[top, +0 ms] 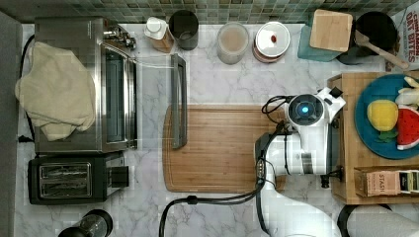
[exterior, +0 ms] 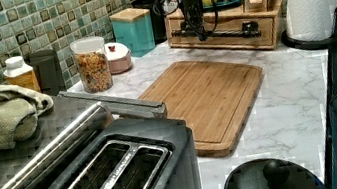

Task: Close the drawer.

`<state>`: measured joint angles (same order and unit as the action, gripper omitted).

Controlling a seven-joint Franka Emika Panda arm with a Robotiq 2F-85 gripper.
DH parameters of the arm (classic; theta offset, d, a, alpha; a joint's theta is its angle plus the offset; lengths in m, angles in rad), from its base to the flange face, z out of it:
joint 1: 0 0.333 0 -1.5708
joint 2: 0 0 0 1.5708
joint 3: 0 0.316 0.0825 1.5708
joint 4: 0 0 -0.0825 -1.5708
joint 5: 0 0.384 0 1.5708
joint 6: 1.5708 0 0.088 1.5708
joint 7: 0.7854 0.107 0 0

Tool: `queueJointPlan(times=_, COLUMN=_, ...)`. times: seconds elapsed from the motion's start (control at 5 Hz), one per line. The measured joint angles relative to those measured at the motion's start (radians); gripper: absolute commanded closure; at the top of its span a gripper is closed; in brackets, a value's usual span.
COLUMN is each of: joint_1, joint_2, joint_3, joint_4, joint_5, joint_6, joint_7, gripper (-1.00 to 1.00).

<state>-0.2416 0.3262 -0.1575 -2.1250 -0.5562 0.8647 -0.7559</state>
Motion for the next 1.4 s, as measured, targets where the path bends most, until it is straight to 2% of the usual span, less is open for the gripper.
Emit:
queueJointPlan(times=0.4, joint_1=0.004, joint_2=0.008, joint_3=0.0, joint_4=0.018, joint_5=0.005, joint_6=-0.027, joint_7=-0.088, gripper=1.0)
queueJointPlan(times=1.4, joint_1=0.007, joint_2=0.021, joint_3=0.0, joint_4=0.041, joint_5=0.026, joint_6=-0.056, joint_7=-0.089, gripper=1.0)
